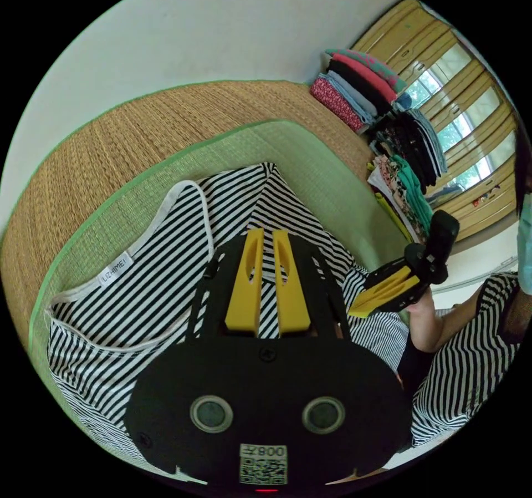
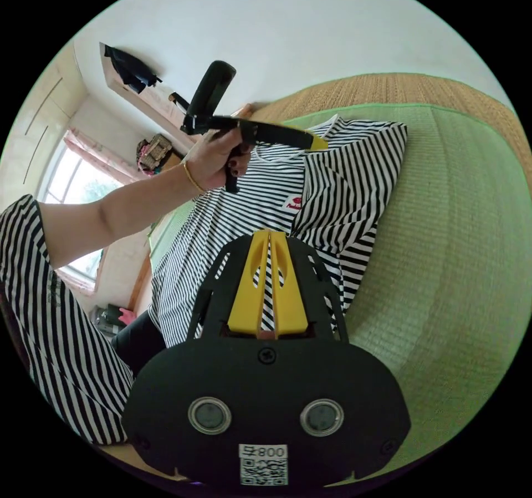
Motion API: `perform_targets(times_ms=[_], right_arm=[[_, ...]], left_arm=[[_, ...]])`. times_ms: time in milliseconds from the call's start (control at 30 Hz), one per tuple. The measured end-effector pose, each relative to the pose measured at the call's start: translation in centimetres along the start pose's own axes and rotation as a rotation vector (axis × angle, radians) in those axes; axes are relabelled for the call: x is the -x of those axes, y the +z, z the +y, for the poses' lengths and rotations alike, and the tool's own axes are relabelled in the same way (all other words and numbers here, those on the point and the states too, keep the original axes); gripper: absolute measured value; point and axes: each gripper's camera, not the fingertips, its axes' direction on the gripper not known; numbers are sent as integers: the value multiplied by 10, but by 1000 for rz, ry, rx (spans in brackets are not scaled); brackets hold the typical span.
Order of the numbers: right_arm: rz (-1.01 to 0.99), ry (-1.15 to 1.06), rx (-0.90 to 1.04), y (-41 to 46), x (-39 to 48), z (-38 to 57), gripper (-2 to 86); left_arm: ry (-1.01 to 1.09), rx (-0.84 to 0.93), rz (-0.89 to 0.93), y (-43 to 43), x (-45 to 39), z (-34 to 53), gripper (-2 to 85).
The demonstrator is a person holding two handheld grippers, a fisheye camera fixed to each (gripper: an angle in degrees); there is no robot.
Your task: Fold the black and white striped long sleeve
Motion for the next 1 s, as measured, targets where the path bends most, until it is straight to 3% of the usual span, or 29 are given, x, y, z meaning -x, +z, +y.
perform_targets(times_ms=[200, 300, 400, 467, 833, 933, 1000], right_arm=[[159, 101, -35, -18, 3, -16, 0], [249, 123, 19, -18, 10, -27, 0], [221, 122, 41, -26, 16, -38, 0], [188, 127, 50, -35, 17, -42, 0], [140, 113, -20, -89, 59, -81, 0], [171, 140, 62, -82, 63, -94, 0], [155, 158, 24, -97, 72, -103, 0]], left_arm=[[-19, 7, -4, 11, 35, 9, 4], [44, -46, 122, 10, 39, 13, 3], [128, 59, 186, 29, 40, 18, 2], [156, 137, 69, 41, 46, 27, 2], [77, -9, 127, 51, 131, 61, 1], [27, 63, 50, 70, 159, 72, 1], [-24, -29, 101, 69, 179, 84, 2]])
